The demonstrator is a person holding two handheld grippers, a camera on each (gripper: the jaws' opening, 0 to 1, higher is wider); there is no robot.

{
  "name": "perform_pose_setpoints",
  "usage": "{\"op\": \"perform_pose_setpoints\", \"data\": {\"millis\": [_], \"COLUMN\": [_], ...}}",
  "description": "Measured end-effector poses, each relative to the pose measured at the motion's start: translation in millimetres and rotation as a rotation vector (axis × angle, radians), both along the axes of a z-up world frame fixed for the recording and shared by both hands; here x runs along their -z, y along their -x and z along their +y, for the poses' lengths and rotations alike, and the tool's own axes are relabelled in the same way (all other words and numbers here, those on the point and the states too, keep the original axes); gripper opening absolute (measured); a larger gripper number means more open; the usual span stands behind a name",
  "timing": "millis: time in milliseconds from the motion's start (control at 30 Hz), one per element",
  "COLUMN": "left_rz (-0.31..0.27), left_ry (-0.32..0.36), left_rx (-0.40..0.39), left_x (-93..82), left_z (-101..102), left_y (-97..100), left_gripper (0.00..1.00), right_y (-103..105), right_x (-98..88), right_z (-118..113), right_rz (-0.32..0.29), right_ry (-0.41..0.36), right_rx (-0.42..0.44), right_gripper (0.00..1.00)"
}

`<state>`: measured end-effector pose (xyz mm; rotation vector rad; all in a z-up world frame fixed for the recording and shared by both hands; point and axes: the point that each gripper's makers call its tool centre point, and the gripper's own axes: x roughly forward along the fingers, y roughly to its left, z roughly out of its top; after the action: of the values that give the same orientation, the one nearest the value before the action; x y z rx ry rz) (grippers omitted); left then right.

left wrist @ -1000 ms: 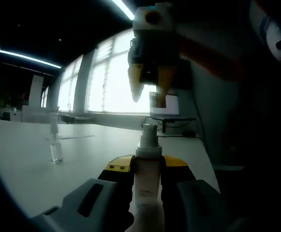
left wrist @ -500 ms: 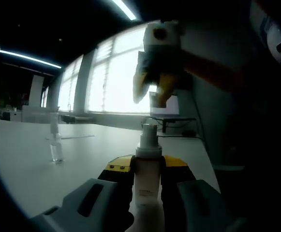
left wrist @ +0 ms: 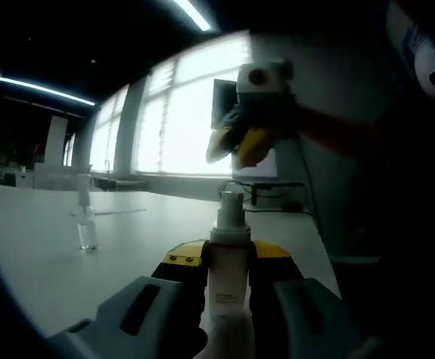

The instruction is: Clamp pump bottle remove cover press pump head put on cover

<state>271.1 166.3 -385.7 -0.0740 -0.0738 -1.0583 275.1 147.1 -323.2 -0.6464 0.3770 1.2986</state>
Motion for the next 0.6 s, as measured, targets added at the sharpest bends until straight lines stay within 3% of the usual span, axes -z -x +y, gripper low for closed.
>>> {"op": "perform_pose_setpoints", "data": {"millis": [300,467,600], "left_rz": [0.0,-0.002,-0.002], "left_ry": [-0.001,-0.003,-0.003], "left_rx": [-0.002,-0.002,-0.002], "left_x": [0.2,0.5,0.5], "left_z": [0.3,0.3,0.0], "left_y": [0.0,0.2,0.3], "left_gripper": [0.12,0.12,0.12], "right_y": [-1.0,-2.9,-13.2], "right_x": [1.9,15.7,12.3], "right_z": [-4.7,-15.5,-27.9], "right_rz": [-0.001,-0.016,-0.025], "right_ry": [-0.132,-0.168,-0.258], "right_rx": [0.068,0.146,0.252], "right_gripper": [0.11,0.12,0.12]}}
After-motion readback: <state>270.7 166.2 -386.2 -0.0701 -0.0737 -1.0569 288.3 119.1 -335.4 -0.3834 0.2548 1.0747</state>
